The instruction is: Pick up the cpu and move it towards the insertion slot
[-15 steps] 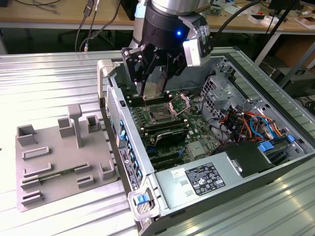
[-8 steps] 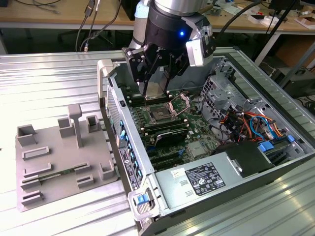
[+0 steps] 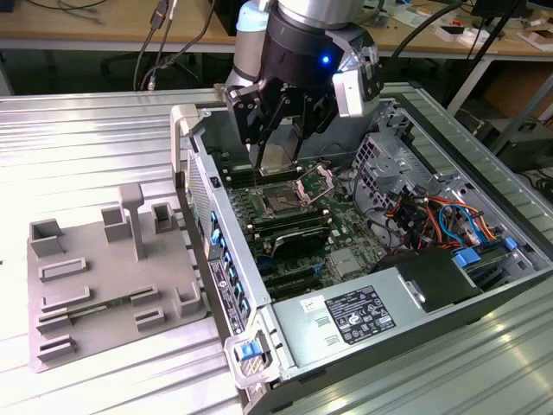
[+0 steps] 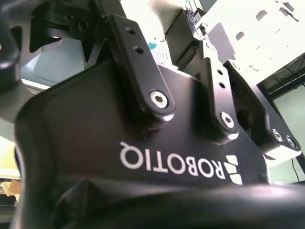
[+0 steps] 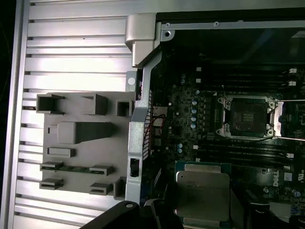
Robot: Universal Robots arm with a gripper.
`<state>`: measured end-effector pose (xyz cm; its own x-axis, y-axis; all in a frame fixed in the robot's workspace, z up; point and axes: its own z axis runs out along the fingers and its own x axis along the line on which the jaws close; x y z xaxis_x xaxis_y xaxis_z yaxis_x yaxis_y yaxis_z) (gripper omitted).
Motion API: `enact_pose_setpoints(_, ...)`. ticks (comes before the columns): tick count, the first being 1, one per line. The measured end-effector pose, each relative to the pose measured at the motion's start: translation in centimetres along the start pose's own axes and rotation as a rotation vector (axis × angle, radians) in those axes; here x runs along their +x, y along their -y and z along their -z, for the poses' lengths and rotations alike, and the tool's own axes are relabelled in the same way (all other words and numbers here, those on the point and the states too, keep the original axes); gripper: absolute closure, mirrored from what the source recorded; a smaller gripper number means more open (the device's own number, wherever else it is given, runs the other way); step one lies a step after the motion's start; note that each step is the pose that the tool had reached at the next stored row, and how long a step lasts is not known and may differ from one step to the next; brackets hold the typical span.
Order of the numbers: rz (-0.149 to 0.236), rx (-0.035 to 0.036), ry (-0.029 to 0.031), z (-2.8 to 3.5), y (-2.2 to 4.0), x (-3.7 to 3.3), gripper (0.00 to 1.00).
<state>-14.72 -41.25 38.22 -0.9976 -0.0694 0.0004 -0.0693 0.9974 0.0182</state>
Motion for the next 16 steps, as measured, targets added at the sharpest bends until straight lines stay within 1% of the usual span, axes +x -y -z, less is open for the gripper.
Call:
enact_pose_setpoints(1,0.0,0.0,0.0,0.0,0.0,-0.05,0.47)
enact_pose_setpoints(2,0.0,0.0,0.0,-0.03,0.03,-0.44,0.47)
enact_pose_setpoints(4,0.0,0.0001,0.0,-0.12,0.11,-1.61,0.47)
enact_pose_setpoints(5,0.0,0.0,-0.0001,-0.14,0.13,-1.88,0.47)
enact_pose_setpoints(8,0.0,0.0,0.0,-0.18,0.16,-2.18,0.47)
enact_pose_setpoints(16,0.0,0.0,0.0,-0.21,0.18,-2.49,0.47)
